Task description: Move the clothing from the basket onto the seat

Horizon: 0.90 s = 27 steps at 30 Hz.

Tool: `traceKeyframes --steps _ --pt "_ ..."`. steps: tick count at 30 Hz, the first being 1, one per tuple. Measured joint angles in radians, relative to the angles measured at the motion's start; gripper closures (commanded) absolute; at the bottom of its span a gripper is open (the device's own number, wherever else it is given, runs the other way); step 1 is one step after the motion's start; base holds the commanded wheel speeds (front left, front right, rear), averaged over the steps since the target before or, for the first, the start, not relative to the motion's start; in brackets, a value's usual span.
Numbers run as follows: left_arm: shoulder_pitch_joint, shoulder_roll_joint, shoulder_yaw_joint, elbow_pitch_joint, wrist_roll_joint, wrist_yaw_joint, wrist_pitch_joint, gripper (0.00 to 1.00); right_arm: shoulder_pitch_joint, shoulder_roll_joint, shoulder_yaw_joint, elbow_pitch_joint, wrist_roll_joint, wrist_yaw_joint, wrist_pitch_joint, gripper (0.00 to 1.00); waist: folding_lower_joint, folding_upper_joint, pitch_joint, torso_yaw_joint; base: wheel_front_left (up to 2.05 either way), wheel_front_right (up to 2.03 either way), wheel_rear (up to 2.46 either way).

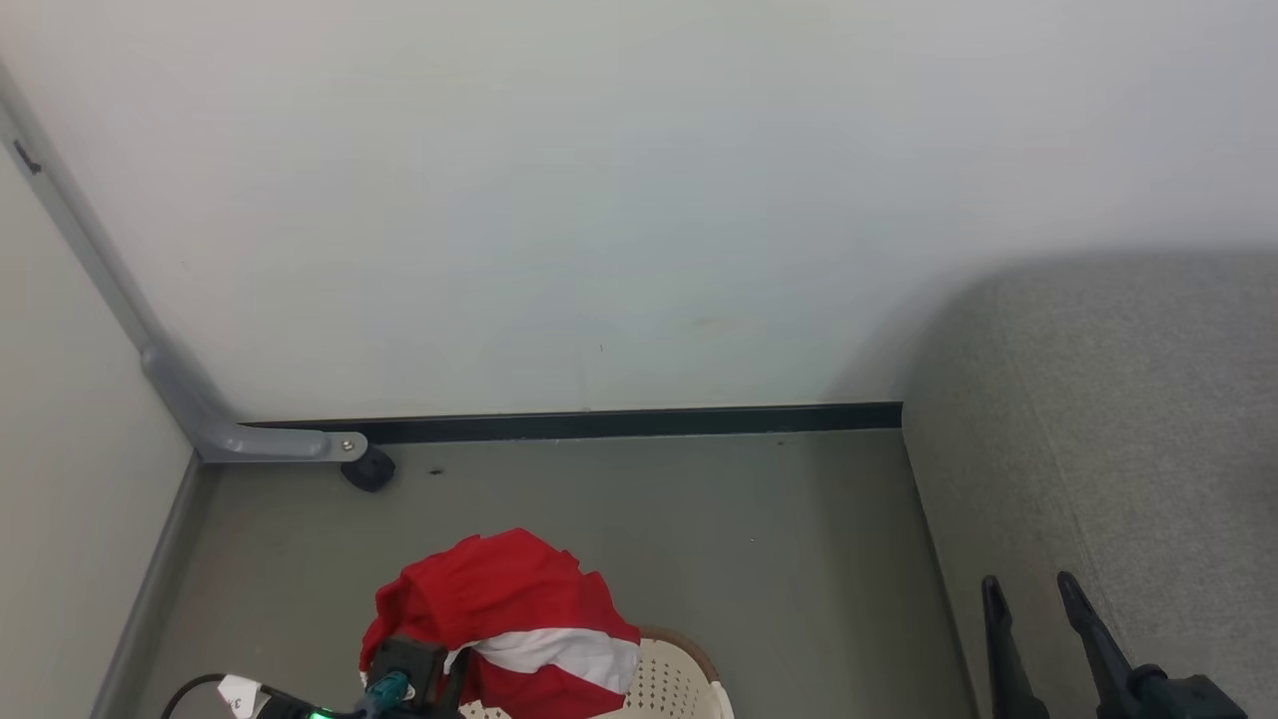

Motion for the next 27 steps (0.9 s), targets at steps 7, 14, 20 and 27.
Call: traceKeyframes --steps 7,14,20,27 --pt "0.057 0.001 0.003 -0.144 -0.012 -0.008 0.0 1.0 0.015 -0.001 0.012 -0.013 -0.01 0.011 0.0 0.0 0.0 0.0 -0.04 0.036 0.0 0.0 0.0" --pt "0.128 0.002 0.029 -0.294 -0.049 -0.007 0.0 1.0 0.032 0.0 0.033 -0.032 -0.027 0.02 0.0 0.0 0.0001 0.0001 -0.056 0.049 0.0 0.0 0.0" --pt "0.177 0.003 0.051 -0.417 -0.065 0.029 0.0 1.0 0.049 0.001 0.04 -0.037 -0.028 0.025 0.0 0.0 0.0001 0.0001 -0.056 0.049 0.0 0.0 0.0" --pt "0.222 0.003 0.051 -0.543 -0.084 0.056 0.0 1.0 0.053 -0.001 0.082 -0.043 -0.038 0.054 0.0 0.0 0.0001 0.0002 -0.05 0.052 0.0 0.0 0.0"
